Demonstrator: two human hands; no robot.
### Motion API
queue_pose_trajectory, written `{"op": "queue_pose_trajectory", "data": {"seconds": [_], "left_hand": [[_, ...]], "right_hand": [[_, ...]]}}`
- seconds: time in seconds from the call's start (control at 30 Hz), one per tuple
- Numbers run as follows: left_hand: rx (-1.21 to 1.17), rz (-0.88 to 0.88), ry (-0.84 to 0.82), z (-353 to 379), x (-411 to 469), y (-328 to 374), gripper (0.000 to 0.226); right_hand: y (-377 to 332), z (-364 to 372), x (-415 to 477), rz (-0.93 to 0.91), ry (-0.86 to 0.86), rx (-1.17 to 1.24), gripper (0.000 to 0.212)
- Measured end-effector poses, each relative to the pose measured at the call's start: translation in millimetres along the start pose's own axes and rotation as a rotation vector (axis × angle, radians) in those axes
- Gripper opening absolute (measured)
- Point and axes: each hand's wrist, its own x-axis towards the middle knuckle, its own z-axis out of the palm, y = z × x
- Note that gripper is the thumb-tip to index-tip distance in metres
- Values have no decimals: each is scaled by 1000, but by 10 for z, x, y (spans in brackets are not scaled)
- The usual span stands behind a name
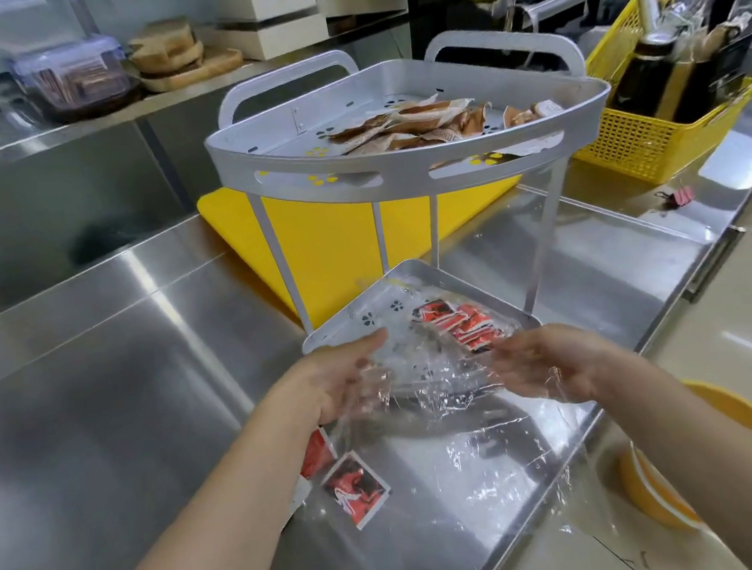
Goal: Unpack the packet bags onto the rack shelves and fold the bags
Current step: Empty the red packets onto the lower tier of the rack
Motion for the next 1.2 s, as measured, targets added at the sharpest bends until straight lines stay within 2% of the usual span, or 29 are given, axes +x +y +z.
{"op": "queue_pose_trajectory", "data": {"seconds": [0.1, 0.17, 0.2, 0.33, 0.53, 0.63, 0.77, 0.9, 1.03, 1.2], "left_hand": [[32, 112, 127, 57, -19, 73, 35], [-9, 177, 120, 32, -74, 156, 9], [-38, 197, 99, -4, -100, 195, 7], [-79, 219, 62, -160, -274, 256, 17], [-24, 212, 47, -304, -394, 21, 15], [10, 197, 33, -414, -435, -93, 9], [35, 187, -36, -603, -587, -232, 14], [64, 199, 8, -831, -797, -428, 19], [42, 193, 79, -1095, -1054, -750, 17], [-5, 219, 209, -1429, -1408, -1187, 13]], "right_hand": [[-65, 41, -82, -59, -82, 54, 21], [-141, 65, -184, -108, -148, 94, 19], [-172, 70, -238, -135, -154, 96, 17], [-204, 98, -438, -228, -105, -38, 15], [-64, 175, -602, -284, -42, -85, 14], [50, 212, -693, -315, -49, -159, 20], [208, 292, -820, -349, -71, -205, 31], [412, 462, -894, -362, -121, -252, 9], [586, 744, -924, -334, -208, -314, 10], [680, 1240, -987, -385, -303, -447, 12]]}}
